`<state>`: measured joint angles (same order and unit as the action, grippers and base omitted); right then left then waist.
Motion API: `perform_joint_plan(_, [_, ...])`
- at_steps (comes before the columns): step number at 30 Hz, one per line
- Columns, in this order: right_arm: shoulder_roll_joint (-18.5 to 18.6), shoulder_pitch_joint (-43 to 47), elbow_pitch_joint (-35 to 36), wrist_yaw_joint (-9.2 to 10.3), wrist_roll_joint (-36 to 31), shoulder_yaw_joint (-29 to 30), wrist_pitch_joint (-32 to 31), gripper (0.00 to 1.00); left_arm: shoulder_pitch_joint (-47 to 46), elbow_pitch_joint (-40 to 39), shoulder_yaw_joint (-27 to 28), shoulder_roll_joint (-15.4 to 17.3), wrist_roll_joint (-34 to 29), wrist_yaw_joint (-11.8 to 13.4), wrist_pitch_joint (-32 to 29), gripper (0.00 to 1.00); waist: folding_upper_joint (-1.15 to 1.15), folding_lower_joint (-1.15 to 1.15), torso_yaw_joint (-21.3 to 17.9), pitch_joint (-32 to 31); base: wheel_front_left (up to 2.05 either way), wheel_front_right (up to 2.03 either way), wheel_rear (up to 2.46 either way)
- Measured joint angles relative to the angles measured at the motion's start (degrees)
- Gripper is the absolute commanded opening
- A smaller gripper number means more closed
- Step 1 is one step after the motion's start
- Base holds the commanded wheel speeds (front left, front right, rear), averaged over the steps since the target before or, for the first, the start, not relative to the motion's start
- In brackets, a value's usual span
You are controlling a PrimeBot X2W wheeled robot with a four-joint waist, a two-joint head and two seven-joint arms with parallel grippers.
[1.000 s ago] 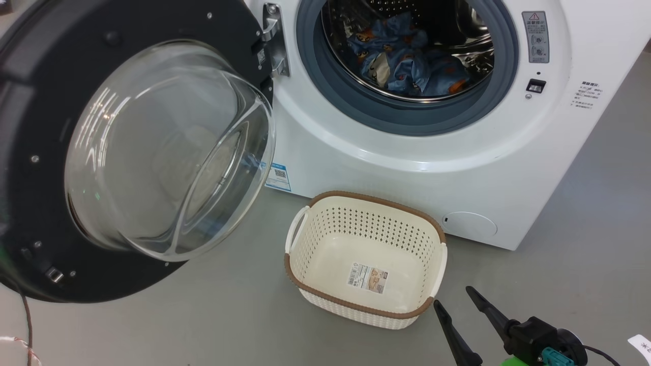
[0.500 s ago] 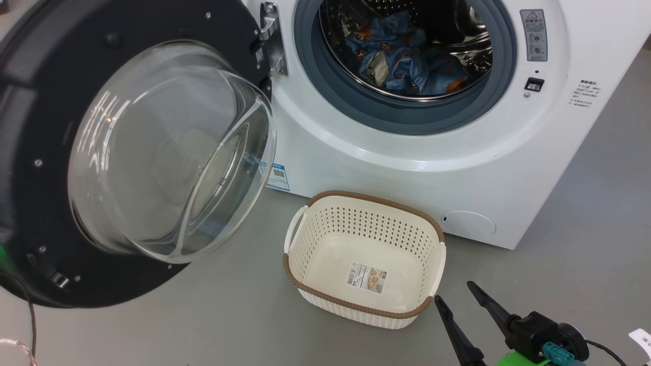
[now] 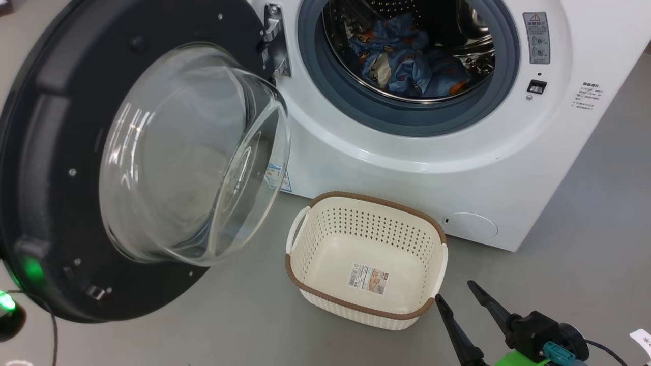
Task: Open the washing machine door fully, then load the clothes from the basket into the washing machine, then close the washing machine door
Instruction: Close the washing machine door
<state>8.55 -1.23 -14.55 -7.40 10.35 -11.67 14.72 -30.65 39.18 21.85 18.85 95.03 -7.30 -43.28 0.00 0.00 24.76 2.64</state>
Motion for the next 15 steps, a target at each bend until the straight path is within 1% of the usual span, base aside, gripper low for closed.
perform_joint_plan(3, [-0.31,-0.01,0.0,0.0,0.0,0.19,0.0,1.0,1.3,-1.7,-0.23,-1.27,0.33,0.0,-1.36,0.0,0.0,0.0,0.11,0.03,0.0,0.0,0.0])
perform_joint_plan(11, [-1.15,0.02,0.36,0.0,-0.01,1.25,0.0,1.0,5.8,-7.73,-2.49,-4.25,1.43,0.0,-7.3,0.0,0.0,0.0,-0.07,-0.2,0.0,0.0,0.0])
perform_joint_plan(15, [-1.36,0.05,0.55,0.0,-0.01,1.46,0.0,1.0,8.08,-11.65,-3.66,-4.99,1.49,0.16,-9.36,0.0,0.0,0.0,-0.15,-0.24,0.0,0.0,0.0])
